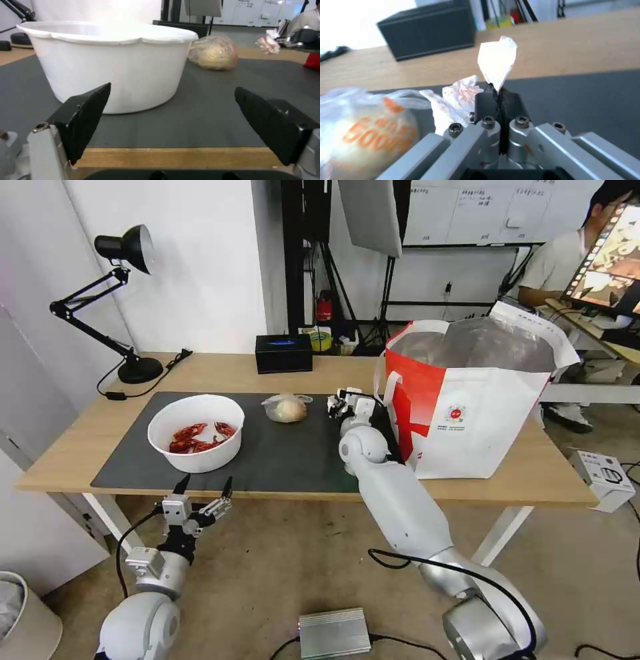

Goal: Pick up the trash from the table and place it into the takeout bag.

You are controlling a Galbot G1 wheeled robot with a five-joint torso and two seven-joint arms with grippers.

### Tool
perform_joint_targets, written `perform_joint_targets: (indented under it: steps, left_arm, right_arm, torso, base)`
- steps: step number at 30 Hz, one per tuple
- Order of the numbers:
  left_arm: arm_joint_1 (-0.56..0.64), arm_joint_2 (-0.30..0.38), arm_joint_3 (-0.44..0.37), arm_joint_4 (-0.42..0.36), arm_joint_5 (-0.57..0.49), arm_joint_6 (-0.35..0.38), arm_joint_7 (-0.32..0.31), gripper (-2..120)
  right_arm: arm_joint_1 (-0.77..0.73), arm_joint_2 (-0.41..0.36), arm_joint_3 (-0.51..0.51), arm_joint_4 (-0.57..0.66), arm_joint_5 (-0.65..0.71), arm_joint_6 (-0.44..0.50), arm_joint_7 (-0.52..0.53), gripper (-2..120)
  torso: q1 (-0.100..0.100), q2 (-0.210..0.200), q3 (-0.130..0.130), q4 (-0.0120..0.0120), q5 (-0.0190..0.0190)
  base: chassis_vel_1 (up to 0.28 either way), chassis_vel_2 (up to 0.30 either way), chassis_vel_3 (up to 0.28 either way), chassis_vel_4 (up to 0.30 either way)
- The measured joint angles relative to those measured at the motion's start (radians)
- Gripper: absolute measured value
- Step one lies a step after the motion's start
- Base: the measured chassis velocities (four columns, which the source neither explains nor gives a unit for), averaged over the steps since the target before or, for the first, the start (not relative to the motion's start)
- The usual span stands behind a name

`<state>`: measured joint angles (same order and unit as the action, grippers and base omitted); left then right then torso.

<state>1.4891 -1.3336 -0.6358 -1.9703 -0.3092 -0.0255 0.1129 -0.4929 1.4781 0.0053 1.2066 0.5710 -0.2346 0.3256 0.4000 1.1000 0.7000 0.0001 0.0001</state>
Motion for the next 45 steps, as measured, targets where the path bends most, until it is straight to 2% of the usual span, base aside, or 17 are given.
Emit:
perform_joint_targets:
  steps: [6, 9, 10, 14, 19, 26, 28, 29, 31, 36, 37, 38, 40, 42, 45]
  left_arm:
    - [0.002, 0.003, -0.004, 0.001, -0.004, -0.003, 0.001, 100]
    - [0.004, 0.003, -0.003, 0.002, -0.005, -0.005, 0.001, 100]
    - [0.004, 0.003, -0.003, 0.002, -0.005, -0.005, 0.001, 100]
    - [0.011, -0.001, 0.005, 0.003, -0.004, -0.014, 0.001, 100]
    - [0.013, -0.001, 0.009, 0.003, -0.004, -0.016, 0.001, 100]
    - [0.013, 0.003, 0.011, 0.000, -0.003, -0.016, 0.002, 100]
    - [0.013, 0.002, 0.012, -0.002, -0.003, -0.016, 0.002, 100]
    - [0.013, 0.002, 0.012, -0.002, -0.003, -0.016, 0.002, 100]
    - [0.013, 0.002, 0.014, -0.004, -0.002, -0.017, 0.002, 100]
    - [0.013, 0.002, 0.022, -0.003, 0.000, -0.019, 0.004, 100]
    - [0.013, 0.002, 0.022, -0.003, 0.000, -0.019, 0.004, 100]
    - [0.012, 0.002, 0.027, -0.003, 0.002, -0.019, 0.004, 100]
    - [0.011, 0.002, 0.028, -0.003, 0.003, -0.019, 0.005, 100]
    - [0.005, -0.001, 0.035, -0.002, 0.008, -0.019, 0.008, 100]
    - [0.002, -0.005, 0.042, -0.002, 0.015, -0.019, 0.010, 100]
  right_arm:
    - [-0.070, -0.088, -0.036, 0.112, -0.075, 0.077, -0.071, 0]
    - [-0.136, -0.161, -0.057, 0.209, -0.115, 0.157, -0.117, 0]
    - [-0.136, -0.161, -0.057, 0.209, -0.115, 0.157, -0.117, 0]
    - [-0.244, -0.249, -0.068, 0.343, -0.159, 0.220, -0.158, 0]
    - [-0.312, -0.295, -0.057, 0.416, -0.228, 0.294, -0.186, 0]
    - [-0.409, -0.342, 0.016, 0.529, -0.340, 0.421, -0.216, 0]
    - [-0.479, -0.362, 0.096, 0.589, -0.385, 0.512, -0.237, 0]
    - [-0.479, -0.362, 0.096, 0.589, -0.385, 0.512, -0.237, 0]
    - [-0.538, -0.372, 0.175, 0.649, -0.388, 0.559, -0.247, 0]
    - [-0.593, -0.398, 0.302, 0.740, -0.328, 0.570, -0.246, 0]
    - [-0.593, -0.398, 0.302, 0.740, -0.328, 0.570, -0.246, 0]
    - [-0.592, -0.424, 0.343, 0.767, -0.292, 0.566, -0.233, 0]
    - [-0.586, -0.438, 0.359, 0.775, -0.277, 0.560, -0.225, 0]
    - [-0.541, -0.489, 0.391, 0.790, -0.229, 0.524, -0.180, 0]
    - [-0.488, -0.523, 0.397, 0.789, -0.178, 0.478, -0.131, 0]
  torso:
    - [0.000, 0.000, 0.000, -0.0001, 0.0001]
    - [0.000, 0.000, 0.000, -0.0002, 0.0001]
    - [0.000, 0.000, 0.000, -0.0002, 0.0001]
    - [0.000, 0.000, 0.000, -0.0002, 0.0001]
    - [0.000, 0.000, 0.000, -0.0002, 0.0002]
    - [0.000, 0.000, 0.000, -0.0002, 0.0001]
    - [0.000, 0.000, 0.000, -0.0003, -0.0002]
    - [0.000, 0.000, 0.000, -0.0003, -0.0002]
    - [0.000, 0.000, 0.000, -0.0002, 0.0001]
    - [0.000, 0.000, 0.000, -0.0003, 0.0001]
    - [0.000, 0.000, 0.000, -0.0003, 0.0001]
    - [0.000, 0.000, 0.000, -0.0003, 0.0000]
    - [0.000, 0.000, 0.000, -0.0004, 0.0003]
    - [0.000, 0.000, 0.000, -0.0002, -0.0002]
    - [0.000, 0.000, 0.000, -0.0001, 0.0001]
  base:
    - [0.000, 0.000, 0.000, 0.000]
    - [0.000, 0.000, 0.000, 0.000]
    - [0.000, 0.000, 0.000, 0.000]
    - [0.000, 0.000, 0.000, 0.000]
    - [0.000, 0.000, 0.000, 0.000]
    - [0.000, 0.000, 0.000, 0.000]
    - [0.000, 0.000, 0.000, 0.000]
    - [0.000, 0.000, 0.000, 0.000]
    - [0.000, 0.000, 0.000, 0.000]
    - [0.000, 0.000, 0.000, 0.000]
    - [0.000, 0.000, 0.000, 0.000]
    - [0.000, 0.000, 0.000, 0.000]
    - [0.000, 0.000, 0.000, 0.000]
    - [0.000, 0.000, 0.000, 0.000]
    - [0.000, 0.000, 0.000, 0.000]
